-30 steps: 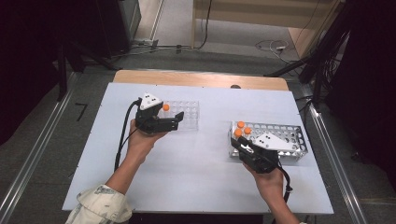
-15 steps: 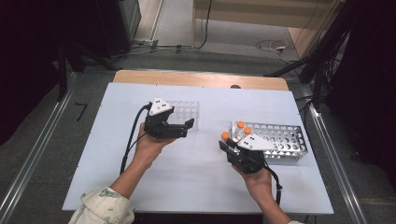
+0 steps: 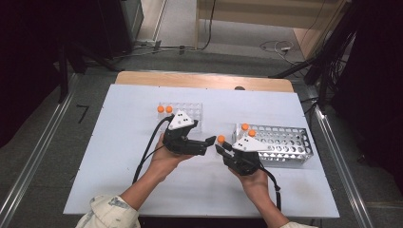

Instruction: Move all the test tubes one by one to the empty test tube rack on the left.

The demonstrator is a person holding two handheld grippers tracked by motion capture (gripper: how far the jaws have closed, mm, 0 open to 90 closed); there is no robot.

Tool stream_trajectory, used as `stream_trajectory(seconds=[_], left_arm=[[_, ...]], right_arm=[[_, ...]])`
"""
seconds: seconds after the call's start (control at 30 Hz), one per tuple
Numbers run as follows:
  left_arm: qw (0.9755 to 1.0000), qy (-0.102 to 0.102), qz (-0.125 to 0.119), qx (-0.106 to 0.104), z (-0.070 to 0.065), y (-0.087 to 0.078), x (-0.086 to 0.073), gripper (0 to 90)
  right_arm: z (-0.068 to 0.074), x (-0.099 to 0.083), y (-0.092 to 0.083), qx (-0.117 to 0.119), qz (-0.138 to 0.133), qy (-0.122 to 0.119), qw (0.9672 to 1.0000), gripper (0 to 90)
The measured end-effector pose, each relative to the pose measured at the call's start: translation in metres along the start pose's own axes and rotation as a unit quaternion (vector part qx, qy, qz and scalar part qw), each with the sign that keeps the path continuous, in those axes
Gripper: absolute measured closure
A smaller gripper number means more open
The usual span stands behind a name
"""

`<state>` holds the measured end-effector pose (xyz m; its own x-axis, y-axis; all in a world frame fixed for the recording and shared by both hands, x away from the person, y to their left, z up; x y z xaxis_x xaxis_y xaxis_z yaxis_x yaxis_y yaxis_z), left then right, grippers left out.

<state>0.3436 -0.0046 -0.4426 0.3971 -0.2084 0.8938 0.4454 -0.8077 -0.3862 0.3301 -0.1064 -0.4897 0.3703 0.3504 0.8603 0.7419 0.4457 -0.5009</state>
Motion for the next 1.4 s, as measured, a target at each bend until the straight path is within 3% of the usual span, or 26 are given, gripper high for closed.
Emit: stream_trajectory(seconds=[0.1, 0.23, 0.5, 0.67, 0.93, 1.1, 1.23, 1.4], left_arm=[[0.9999, 0.006, 0.003, -0.012, -0.005, 0.005, -0.004, 25.5], [0.9988, 0.006, 0.009, -0.047, -0.012, 0.011, -0.009, 39.6], [0.9977, 0.019, 0.021, -0.061, -0.016, 0.015, -0.014, 61.6], [0.9973, 0.025, 0.026, -0.065, -0.018, 0.017, -0.016, 69.0], [0.9973, 0.029, 0.028, -0.062, -0.018, 0.016, -0.016, 70.6], [0.9979, 0.027, 0.021, -0.055, -0.013, 0.013, -0.013, 70.7], [0.9992, 0.015, 0.011, -0.034, 0.003, 0.002, -0.006, 70.7], [1.0000, -0.002, -0.008, 0.000, 0.030, -0.015, 0.004, 70.7]], right_arm=[[0.003, 0.000, 0.001, 0.005, 0.001, -0.002, 1.0000, 71.6], [0.008, 0.000, 0.002, 0.012, 0.003, -0.006, 0.9999, 71.6], [0.014, 0.000, 0.002, 0.021, 0.003, -0.009, 0.9997, 71.6], [0.016, -0.001, 0.002, 0.027, 0.006, -0.008, 0.9996, 71.6], [0.016, -0.001, 0.002, 0.030, 0.006, -0.008, 0.9995, 69.7], [0.019, -0.002, 0.002, 0.035, 0.012, -0.007, 0.9993, 44.3], [0.018, -0.003, 0.002, 0.036, 0.015, -0.014, 0.9992, 36.2], [0.018, -0.004, 0.000, 0.037, 0.016, -0.013, 0.9991, 33.0]])
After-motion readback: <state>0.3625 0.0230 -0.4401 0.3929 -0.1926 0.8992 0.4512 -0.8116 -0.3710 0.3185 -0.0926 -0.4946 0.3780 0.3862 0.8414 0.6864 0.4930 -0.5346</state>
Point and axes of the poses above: each handheld gripper's, and its own axes: y roughly forward along the jaws, x roughly out of its top, z roughly to its left, the point moved 9 cm from there along y, roughly forward along the jaws, and after that the axes turned 11 degrees about -x, right-handed, at the moved point
